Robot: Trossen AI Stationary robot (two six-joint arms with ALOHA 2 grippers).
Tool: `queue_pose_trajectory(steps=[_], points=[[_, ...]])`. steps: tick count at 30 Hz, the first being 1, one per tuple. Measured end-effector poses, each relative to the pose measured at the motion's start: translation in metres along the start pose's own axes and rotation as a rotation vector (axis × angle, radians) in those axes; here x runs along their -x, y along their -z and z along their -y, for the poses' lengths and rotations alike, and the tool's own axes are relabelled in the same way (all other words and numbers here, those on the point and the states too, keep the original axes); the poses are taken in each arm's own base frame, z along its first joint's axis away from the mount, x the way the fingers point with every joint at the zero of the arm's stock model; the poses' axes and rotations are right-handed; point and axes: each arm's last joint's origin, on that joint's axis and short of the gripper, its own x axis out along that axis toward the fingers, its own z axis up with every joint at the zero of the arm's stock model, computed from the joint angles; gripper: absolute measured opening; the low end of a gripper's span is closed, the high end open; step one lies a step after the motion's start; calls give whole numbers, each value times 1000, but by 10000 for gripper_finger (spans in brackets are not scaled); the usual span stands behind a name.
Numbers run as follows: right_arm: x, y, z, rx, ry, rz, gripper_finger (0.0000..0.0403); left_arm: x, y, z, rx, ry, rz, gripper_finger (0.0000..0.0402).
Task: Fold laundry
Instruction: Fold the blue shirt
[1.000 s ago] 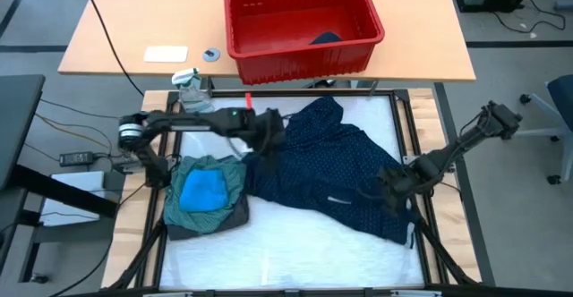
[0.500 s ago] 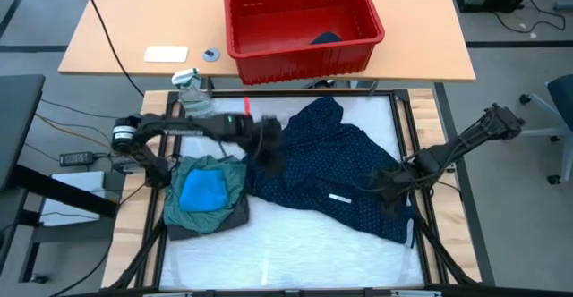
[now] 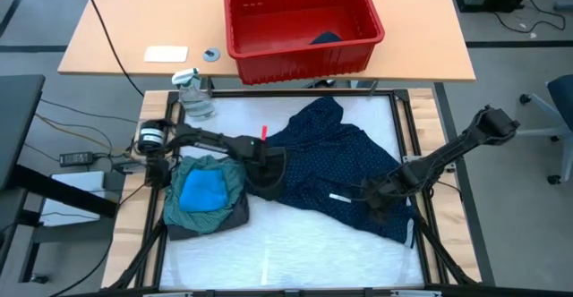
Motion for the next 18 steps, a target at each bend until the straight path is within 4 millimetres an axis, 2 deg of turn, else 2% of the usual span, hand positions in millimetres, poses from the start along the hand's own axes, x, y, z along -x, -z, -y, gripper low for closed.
queue_pose_trajectory(steps=[4,11,15,18], points=[[-11,2,-4,-206,-60,30,11,-8,-16,-33,-46,-53,-7,102],[-24,3,-16,-621,-130,163,7,13,-42,-96,-141,-96,32,102],[-34,-10,-34,-720,-233,209,4,29,-56,-124,-193,-112,83,102],[-44,-28,-55,-765,-286,213,3,39,-62,-141,-260,-127,108,102]])
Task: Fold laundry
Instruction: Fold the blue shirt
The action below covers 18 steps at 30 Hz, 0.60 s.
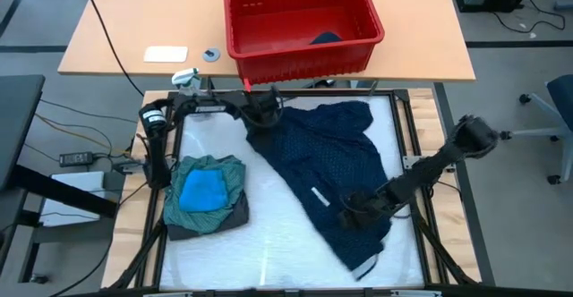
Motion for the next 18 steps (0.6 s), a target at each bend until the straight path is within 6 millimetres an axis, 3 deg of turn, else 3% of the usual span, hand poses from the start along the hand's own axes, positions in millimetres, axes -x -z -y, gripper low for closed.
queue_pose_trajectory(steps=[5,8,13,18], points=[[-48,0,-64,74,-177,-165,2,6,3,-28,-31,-36,12,102],[-60,-3,-99,187,-215,-257,2,9,7,-38,8,-42,1,102],[-38,-26,-109,295,-123,-241,4,27,15,-36,35,-44,-23,102],[0,-52,-102,387,-72,-183,6,65,18,-16,86,-52,46,102]])
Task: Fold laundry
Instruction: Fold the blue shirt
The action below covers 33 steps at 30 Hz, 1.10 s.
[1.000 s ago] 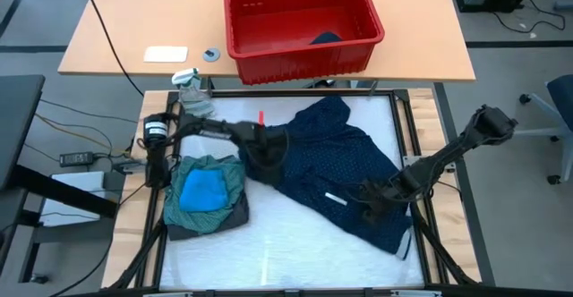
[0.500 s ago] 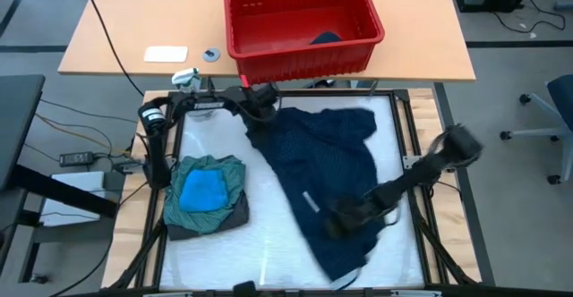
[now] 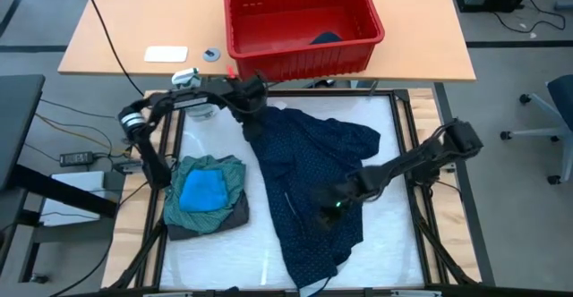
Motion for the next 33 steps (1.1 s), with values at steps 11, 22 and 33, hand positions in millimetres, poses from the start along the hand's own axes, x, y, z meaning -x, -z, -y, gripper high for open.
queue_pose_trajectory(steps=[11,22,33], points=[[20,38,78,-46,333,-123,5,65,4,125,163,251,243,102],[54,75,83,36,556,-3,5,7,17,314,114,598,407,102],[71,101,47,175,330,-152,5,-67,9,350,280,744,489,102]])
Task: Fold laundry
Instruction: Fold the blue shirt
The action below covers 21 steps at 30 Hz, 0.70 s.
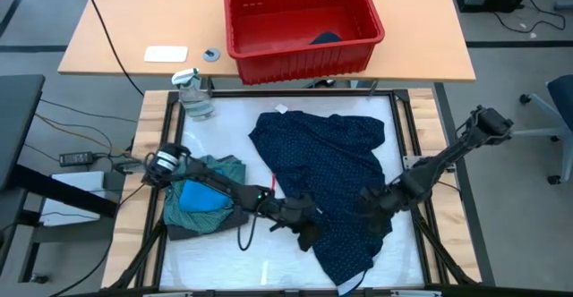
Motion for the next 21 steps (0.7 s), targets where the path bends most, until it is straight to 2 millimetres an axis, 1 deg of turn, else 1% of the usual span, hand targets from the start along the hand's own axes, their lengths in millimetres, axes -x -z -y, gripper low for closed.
queue_pose_trajectory(steps=[3,6,8,10,11,14,18,21], points=[[-12,8,-11,-4,-15,-18,5,-11,0,-8,2,24,51,102],[-28,13,-23,-8,-43,-19,5,-22,8,-19,-1,15,63,102],[-41,11,-29,-18,-55,-15,5,-31,19,-30,-2,-21,27,102],[-53,4,-33,-40,-74,-14,5,-36,31,-41,8,-65,-31,102],[-58,-1,-37,-44,-84,-18,5,-37,32,-42,27,-73,-64,102],[-68,-15,-50,3,-98,-10,5,-32,41,-49,82,-165,-206,102],[-77,-38,-67,112,-119,-35,5,-10,46,-52,126,-358,-370,86],[-73,-49,-75,182,-121,-36,5,13,43,-47,79,-452,-455,64]])
